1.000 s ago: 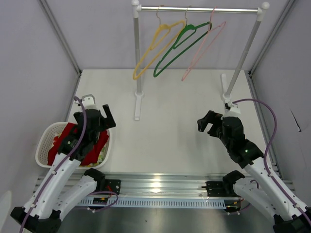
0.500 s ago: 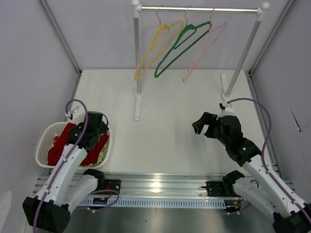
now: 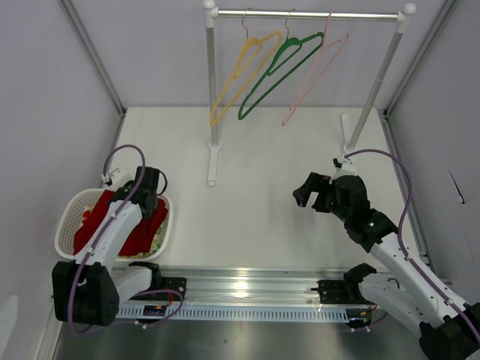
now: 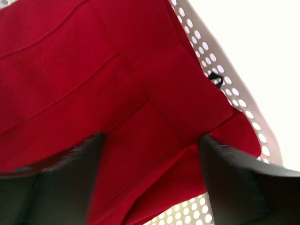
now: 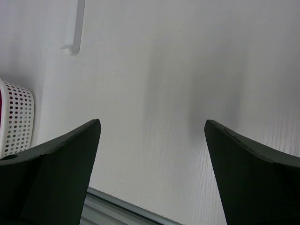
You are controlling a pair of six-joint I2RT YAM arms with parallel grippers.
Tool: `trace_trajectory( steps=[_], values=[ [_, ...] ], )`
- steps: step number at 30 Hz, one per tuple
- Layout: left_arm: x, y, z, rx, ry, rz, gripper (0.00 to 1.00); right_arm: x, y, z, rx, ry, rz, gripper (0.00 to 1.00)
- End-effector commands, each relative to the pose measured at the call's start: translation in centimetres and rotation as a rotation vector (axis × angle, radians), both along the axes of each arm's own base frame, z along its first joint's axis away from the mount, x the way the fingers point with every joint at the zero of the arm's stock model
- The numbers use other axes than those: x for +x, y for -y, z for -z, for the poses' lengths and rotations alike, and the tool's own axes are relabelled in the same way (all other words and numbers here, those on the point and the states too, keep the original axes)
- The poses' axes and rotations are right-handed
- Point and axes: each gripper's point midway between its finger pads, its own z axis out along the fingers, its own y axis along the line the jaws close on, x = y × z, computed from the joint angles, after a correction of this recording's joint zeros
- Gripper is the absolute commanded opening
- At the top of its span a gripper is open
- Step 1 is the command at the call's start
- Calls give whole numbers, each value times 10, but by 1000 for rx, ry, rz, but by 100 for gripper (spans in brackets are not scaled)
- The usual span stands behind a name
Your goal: Place the skirt on the hanger
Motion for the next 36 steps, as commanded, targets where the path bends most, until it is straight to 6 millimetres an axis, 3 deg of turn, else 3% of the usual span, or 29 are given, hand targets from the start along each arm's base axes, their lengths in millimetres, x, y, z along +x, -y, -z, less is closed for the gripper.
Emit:
trace_trajectory(
  steps=[1,2,3,5,6,7,10,11,13,14,18,20,21,24,25,26,29,31,32,34,35,36],
  values=[
    [10,-8,-6,29,31,-28,71,6,-6,-5,31,29,-14,99],
    [12,-8,-8,28,37,-24,66,7,-6,-5,35,29,-14,99],
    [13,-8,-8,28,33,-23,50,7,-7,-4,37,26,-14,99],
    [17,-7,-11,24,35,-10,33,8,-7,-2,40,18,-15,99],
    [20,-6,-15,23,36,6,8,8,-7,-2,39,17,-15,99],
    [22,-5,-18,18,41,14,0,9,-7,-1,37,14,-12,99],
    [29,-1,-40,9,79,57,0,8,-12,-4,50,18,-40,100],
    [36,2,-62,-5,142,74,0,8,-12,-6,53,20,-43,99],
    [39,9,-77,-21,173,146,0,9,-14,-11,60,30,-52,99],
    [45,12,-98,-27,229,174,0,10,-15,-15,63,37,-55,99],
    [47,32,-150,-39,340,326,0,14,-19,-24,72,53,-71,99],
    [49,50,-170,-58,383,427,0,16,-21,-28,72,58,-81,99],
    [50,59,-192,-66,435,490,0,17,-23,-30,70,56,-84,99],
    [49,85,-216,-79,487,621,0,20,-24,-33,56,54,-90,99],
    [47,99,-239,-82,537,673,0,22,-25,-41,60,69,-92,99],
    [46,105,-245,-76,538,707,0,23,-25,-43,61,73,-92,99],
    [42,128,-292,-66,620,811,0,24,-31,-54,78,88,-122,99],
    [40,145,-306,-84,640,889,0,25,-34,-58,80,89,-130,99],
    [38,150,-332,-78,693,924,0,27,-34,-63,83,100,-129,100],
    [34,167,-347,-101,717,1017,0,28,-34,-67,83,107,-130,99],
    [31,171,-373,-97,775,1044,0,29,-34,-71,87,115,-129,100],
    [28,178,-380,-104,782,1082,0,29,-36,-73,92,116,-132,99]
  ],
)
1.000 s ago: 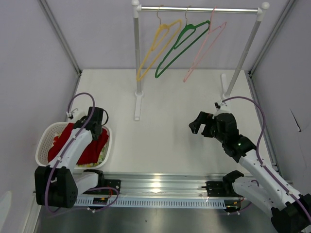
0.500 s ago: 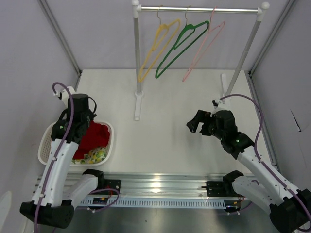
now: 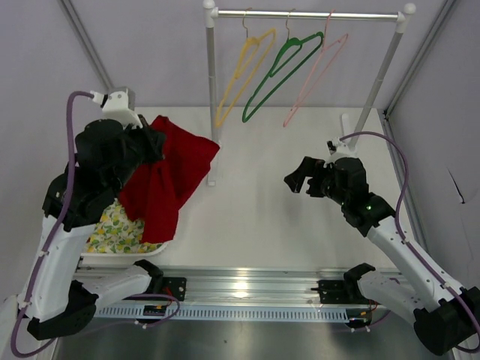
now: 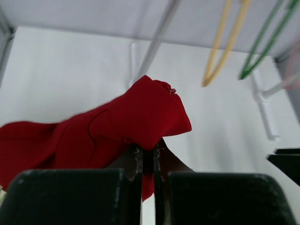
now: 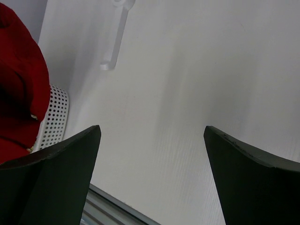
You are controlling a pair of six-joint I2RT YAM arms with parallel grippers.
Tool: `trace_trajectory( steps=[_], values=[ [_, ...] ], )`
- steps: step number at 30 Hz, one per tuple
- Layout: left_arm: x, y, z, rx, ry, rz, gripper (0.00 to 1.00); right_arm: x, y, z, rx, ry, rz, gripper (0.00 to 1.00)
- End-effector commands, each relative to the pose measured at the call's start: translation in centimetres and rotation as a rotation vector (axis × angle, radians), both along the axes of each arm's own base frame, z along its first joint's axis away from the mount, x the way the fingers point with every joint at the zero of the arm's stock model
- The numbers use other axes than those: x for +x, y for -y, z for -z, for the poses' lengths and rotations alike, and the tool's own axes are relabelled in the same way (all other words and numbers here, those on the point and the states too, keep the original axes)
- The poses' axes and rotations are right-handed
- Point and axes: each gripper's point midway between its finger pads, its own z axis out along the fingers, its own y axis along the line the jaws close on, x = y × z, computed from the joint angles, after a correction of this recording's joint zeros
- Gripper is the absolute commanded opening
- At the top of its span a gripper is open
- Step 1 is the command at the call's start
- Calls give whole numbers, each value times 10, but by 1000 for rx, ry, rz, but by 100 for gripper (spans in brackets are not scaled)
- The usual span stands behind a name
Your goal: Place the skirt on the hanger
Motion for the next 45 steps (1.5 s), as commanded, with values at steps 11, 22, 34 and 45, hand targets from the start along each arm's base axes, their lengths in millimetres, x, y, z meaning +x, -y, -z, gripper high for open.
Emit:
trace_trajectory(
  steps=[11,22,34,45],
  values=[
    [-27,103,-113,-139,240,491,0,-7,-45,-66,180,157,-155,99],
    [-39,174,-108,-151,206,640,0,-34,-87,-83,324,180,-238,99],
    [-37,212,-103,-110,177,704,0,-11,-47,-54,226,107,17,98],
    [-45,232,103,60,-135,795,0,-16,20,18,94,16,257,96]
  ],
)
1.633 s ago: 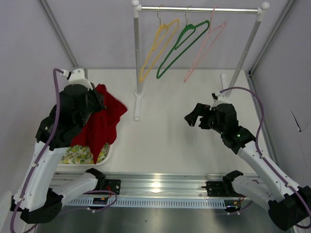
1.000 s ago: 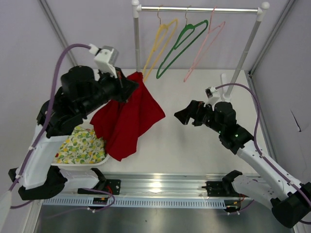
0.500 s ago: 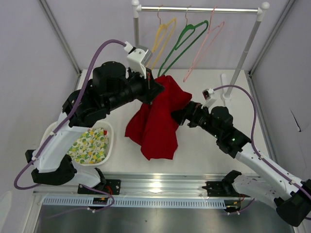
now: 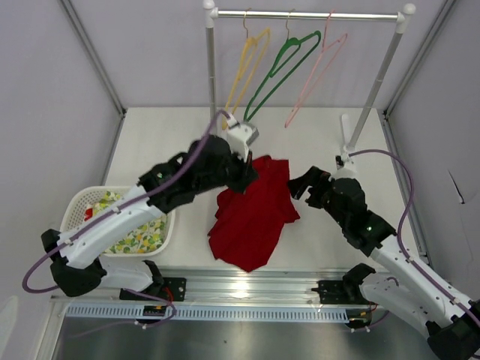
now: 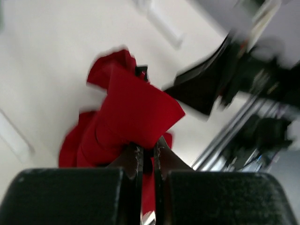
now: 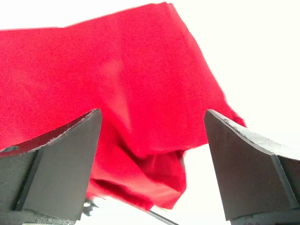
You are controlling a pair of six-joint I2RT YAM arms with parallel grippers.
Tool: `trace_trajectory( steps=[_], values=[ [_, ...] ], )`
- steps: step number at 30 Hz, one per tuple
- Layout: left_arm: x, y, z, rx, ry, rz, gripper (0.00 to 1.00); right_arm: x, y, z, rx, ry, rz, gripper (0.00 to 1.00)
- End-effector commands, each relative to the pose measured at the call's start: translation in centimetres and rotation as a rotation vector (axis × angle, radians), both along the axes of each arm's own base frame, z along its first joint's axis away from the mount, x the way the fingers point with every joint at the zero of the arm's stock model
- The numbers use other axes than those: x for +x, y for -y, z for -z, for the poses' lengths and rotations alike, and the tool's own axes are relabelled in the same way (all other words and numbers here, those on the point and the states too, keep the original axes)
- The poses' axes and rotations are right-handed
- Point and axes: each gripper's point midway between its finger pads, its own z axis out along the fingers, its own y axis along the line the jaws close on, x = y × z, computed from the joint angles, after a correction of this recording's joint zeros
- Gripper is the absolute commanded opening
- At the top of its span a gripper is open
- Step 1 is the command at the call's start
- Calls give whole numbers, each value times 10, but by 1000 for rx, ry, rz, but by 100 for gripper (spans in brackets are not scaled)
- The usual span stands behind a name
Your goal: Place the skirt on the hanger
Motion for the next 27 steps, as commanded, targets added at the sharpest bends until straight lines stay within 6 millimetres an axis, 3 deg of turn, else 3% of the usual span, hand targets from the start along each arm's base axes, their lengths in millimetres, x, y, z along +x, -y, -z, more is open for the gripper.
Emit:
trace_trajectory(
  steps=[1,3,4,5,7,8,10,12,14,15,18,19,20,22,27],
  values=[
    [-14,5,63,1,-66,47,0,-5,25,25,-51,-43,102,96],
    [-24,1,134,50,-162,50,0,-10,32,39,-66,-71,115,95],
    [-27,2,150,41,-208,31,0,-13,34,41,-69,-73,120,95],
    [-38,-6,197,100,-295,30,0,-15,35,46,-73,-84,120,95],
    [-46,4,211,51,-364,40,0,-17,37,49,-85,-94,118,95],
    [-54,4,231,82,-404,41,3,-16,36,48,-88,-94,117,95],
    [-58,6,236,103,-413,31,27,-16,35,50,-104,-104,108,95],
    [-56,9,224,92,-385,34,44,-13,33,44,-108,-98,105,95],
    [-54,4,209,93,-363,21,53,-12,33,42,-122,-99,102,95],
    [-52,6,183,53,-325,31,61,-10,32,34,-116,-86,101,95],
    [-49,-10,162,72,-281,-5,70,-7,34,25,-132,-80,103,95],
    [-48,-9,132,20,-242,3,71,-6,34,17,-130,-70,103,96],
    [-50,-14,126,27,-238,2,71,-5,34,14,-132,-65,101,96],
    [-51,-18,93,-22,-195,10,72,-2,37,5,-134,-55,109,96],
    [-49,-38,53,-53,-126,-37,72,3,41,-8,-134,-33,122,96]
  ],
)
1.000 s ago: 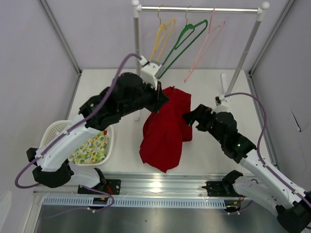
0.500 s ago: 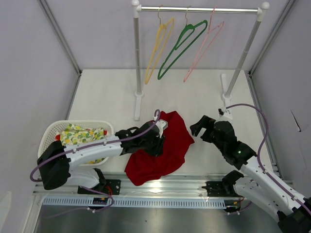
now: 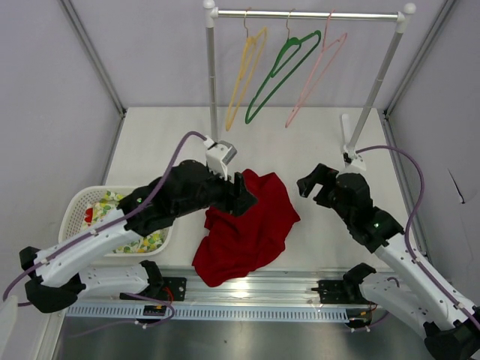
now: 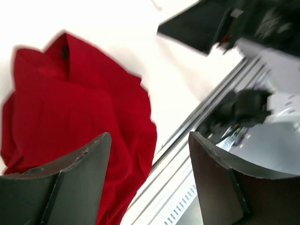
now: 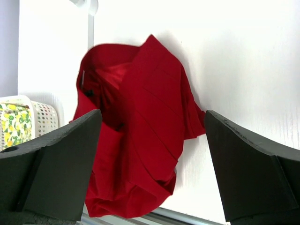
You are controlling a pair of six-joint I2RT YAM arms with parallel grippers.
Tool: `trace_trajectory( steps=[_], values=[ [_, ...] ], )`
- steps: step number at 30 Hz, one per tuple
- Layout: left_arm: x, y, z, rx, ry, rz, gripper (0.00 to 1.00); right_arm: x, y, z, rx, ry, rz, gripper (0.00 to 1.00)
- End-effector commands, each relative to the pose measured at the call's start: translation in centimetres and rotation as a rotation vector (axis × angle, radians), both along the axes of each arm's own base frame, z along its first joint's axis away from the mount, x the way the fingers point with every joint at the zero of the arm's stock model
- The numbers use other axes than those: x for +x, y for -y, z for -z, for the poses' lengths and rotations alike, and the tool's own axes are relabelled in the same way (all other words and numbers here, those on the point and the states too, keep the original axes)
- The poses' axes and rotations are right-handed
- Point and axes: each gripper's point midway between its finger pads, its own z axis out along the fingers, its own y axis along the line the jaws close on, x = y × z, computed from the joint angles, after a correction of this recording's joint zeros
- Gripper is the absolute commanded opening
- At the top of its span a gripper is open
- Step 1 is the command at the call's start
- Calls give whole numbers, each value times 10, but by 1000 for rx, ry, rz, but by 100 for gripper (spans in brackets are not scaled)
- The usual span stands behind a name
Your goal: Place the skirt on the hanger
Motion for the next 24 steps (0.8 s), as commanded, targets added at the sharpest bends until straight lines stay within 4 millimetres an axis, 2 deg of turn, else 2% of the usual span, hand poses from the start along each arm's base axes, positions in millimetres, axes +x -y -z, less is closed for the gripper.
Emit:
trace_trajectory(
  steps=[1,2,4,5,7,8,11,12,13,14,15,16,17,18,19,20,21,22,23,24],
  values=[
    [4,-22,-20,27,56,-61,72,8,8,-23,-12,49,22,96],
    [6,-26,-35,2,82,-81,71,10,9,-31,-12,67,23,96],
    [17,-35,-50,-8,127,-150,71,18,13,-41,-1,83,31,96],
    [19,-39,-57,-18,141,-173,72,23,14,-60,13,116,34,95],
    [26,-45,-66,-32,167,-224,72,33,13,-75,3,132,29,94],
    [27,-46,-69,-42,174,-235,72,39,16,-105,14,182,42,92],
    [31,-48,-73,-53,184,-251,71,64,18,-128,-60,202,78,89],
    [32,-48,-75,-57,185,-253,71,71,22,-164,-57,260,109,89],
    [32,-49,-74,-53,185,-251,71,78,24,-178,-89,282,118,89],
    [33,-51,-75,-49,188,-249,71,98,20,-175,-126,255,126,89],
    [34,-52,-75,-48,189,-250,71,103,28,-213,-125,313,168,89],
    [34,-55,-77,-52,191,-251,70,112,31,-223,-165,332,182,89],
    [34,-56,-77,-50,193,-247,70,131,28,-219,-198,317,194,89],
    [34,-58,-76,-50,194,-250,70,141,37,-229,-217,334,239,89],
    [34,-61,-78,-54,198,-254,70,147,41,-254,-218,384,256,89],
    [34,-61,-76,-55,196,-245,70,167,35,-246,-233,368,249,89],
    [35,-63,-77,-59,197,-246,70,177,41,-251,-236,377,263,89],
    [34,-64,-74,-56,192,-244,70,183,41,-267,-220,415,262,90],
    [33,-63,-73,-55,190,-233,70,191,37,-275,-215,448,248,90],
    [34,-63,-73,-55,190,-232,70,204,33,-271,-220,450,238,90]
  ],
)
